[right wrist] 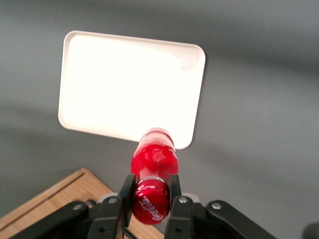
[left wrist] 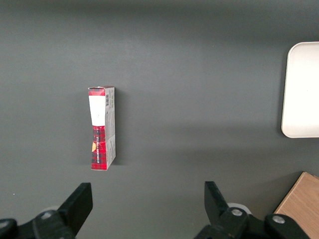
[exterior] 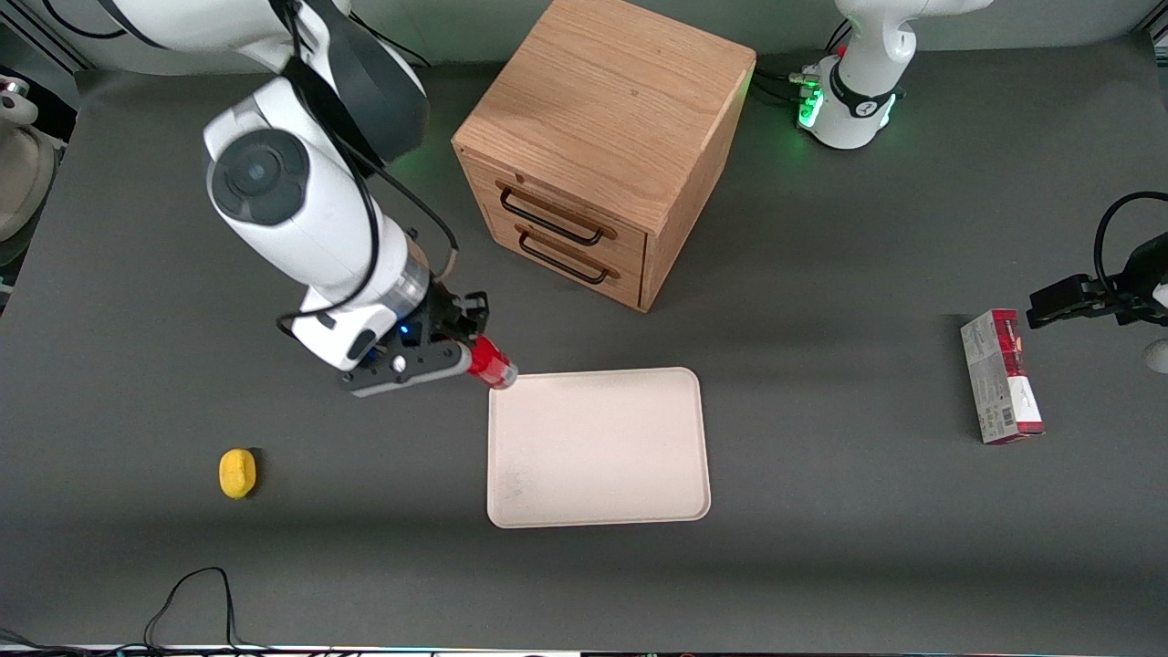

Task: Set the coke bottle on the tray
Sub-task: 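Lift the bottle and carry it toward the white tray, then lower the bottle upright onto the tray and open the right gripper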

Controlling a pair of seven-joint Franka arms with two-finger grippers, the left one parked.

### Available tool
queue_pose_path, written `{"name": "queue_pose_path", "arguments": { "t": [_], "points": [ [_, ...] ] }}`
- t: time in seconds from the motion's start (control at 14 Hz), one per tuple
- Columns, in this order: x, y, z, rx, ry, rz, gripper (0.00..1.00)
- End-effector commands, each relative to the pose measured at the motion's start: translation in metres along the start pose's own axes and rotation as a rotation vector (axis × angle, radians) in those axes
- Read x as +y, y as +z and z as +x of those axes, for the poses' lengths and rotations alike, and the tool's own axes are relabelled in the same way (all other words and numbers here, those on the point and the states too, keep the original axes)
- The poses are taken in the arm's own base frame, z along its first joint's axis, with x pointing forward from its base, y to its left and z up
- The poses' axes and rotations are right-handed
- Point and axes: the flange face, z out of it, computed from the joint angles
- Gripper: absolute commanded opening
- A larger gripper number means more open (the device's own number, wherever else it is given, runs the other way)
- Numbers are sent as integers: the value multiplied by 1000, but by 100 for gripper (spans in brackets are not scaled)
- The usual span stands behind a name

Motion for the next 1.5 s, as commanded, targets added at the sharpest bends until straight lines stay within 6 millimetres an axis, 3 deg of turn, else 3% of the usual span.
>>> {"name": "queue_pose_path", "arguments": {
  "t": [0.0, 0.36, 0.71, 1.07, 1.43],
  "points": [
    [-2, 21, 20, 43, 15, 0, 15],
    [-1, 88, 41, 76, -24, -50, 16],
    [6, 130, 54, 102, -45, -77, 19],
    [15, 163, 64, 131, -53, -76, 22],
    [29, 180, 73, 161, -92, -85, 30]
  ]
}}
